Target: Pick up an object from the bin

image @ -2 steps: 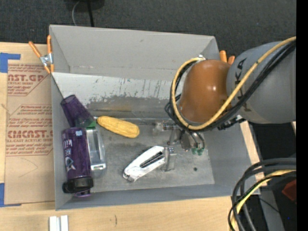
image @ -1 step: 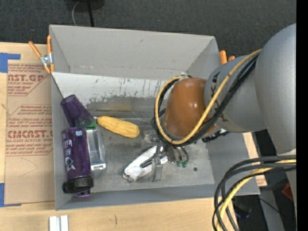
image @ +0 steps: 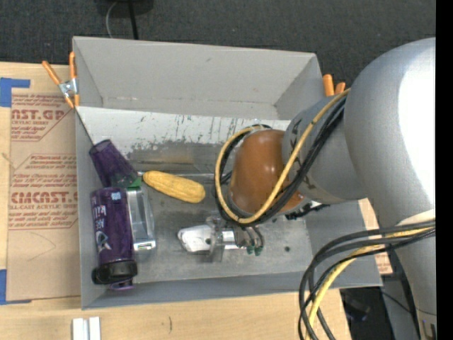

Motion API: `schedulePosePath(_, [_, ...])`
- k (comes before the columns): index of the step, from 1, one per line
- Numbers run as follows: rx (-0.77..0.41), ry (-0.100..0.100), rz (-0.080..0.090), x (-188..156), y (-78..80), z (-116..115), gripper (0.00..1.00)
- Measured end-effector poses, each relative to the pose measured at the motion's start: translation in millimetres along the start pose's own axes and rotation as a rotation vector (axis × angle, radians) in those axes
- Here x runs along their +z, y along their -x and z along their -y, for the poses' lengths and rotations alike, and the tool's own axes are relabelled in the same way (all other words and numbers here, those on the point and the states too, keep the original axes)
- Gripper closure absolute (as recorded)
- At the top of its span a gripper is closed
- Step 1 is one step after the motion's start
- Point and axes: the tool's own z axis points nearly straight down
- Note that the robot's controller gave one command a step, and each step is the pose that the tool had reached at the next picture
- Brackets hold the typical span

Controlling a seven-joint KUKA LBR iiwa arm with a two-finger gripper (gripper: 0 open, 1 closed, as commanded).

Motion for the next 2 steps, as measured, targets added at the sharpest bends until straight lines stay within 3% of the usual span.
schedulePosePath(1, [0.004, -0.001, -0.001, -7, -1.1, 0, 1.0])
schedulePosePath(2, [-0.015, 0.0, 0.0, -143, 14.3, -5, 1.0])
